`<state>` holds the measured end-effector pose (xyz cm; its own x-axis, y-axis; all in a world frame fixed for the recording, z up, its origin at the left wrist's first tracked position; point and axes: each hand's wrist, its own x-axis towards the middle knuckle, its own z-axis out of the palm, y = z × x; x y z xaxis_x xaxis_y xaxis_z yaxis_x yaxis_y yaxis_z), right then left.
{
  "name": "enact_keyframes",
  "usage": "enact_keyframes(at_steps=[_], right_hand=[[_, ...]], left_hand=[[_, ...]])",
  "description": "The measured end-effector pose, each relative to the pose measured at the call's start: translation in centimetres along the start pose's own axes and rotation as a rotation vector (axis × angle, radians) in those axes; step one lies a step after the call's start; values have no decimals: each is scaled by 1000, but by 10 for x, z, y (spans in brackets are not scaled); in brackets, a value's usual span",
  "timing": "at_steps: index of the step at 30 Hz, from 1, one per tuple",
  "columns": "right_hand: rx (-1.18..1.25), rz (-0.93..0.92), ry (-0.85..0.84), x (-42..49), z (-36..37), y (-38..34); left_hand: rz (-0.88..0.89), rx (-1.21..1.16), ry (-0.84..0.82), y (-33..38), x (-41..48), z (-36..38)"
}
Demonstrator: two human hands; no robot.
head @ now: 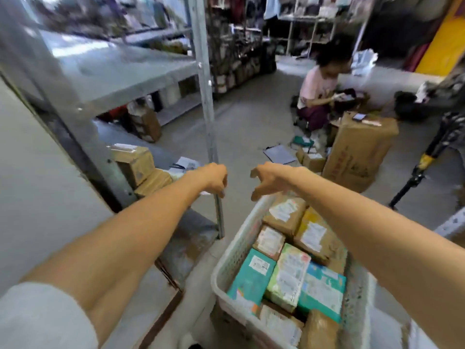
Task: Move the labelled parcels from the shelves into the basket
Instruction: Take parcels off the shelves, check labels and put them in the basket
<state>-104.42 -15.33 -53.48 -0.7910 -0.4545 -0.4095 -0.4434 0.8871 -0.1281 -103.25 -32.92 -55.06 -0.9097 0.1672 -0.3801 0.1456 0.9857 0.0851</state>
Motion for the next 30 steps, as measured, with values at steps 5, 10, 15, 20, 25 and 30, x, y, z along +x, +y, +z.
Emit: enact_keyframes(at_steps=[5, 10, 15, 20, 25, 30], right_hand=[[-118, -211, 62, -9, -37, -88], [-230, -482, 161, -32, -66, -190], [-334, -701, 153, -67, -70, -289], [-402, -952, 109, -141, -46, -390], [-396, -1280, 47, -246, -7, -470], [-471, -1556, -2, -347, 37, -532]], left_hand=[[-198, -85, 157, -50, -91, -26], [-448, -148, 260, -96, -192, -38], [-724, -261, 327, -119, -301, -18], [-1029, -312, 328, -119, -448, 20], [-1262, -320, 308, -81, -582, 55], [-1576, -414, 276, -14, -697, 94]])
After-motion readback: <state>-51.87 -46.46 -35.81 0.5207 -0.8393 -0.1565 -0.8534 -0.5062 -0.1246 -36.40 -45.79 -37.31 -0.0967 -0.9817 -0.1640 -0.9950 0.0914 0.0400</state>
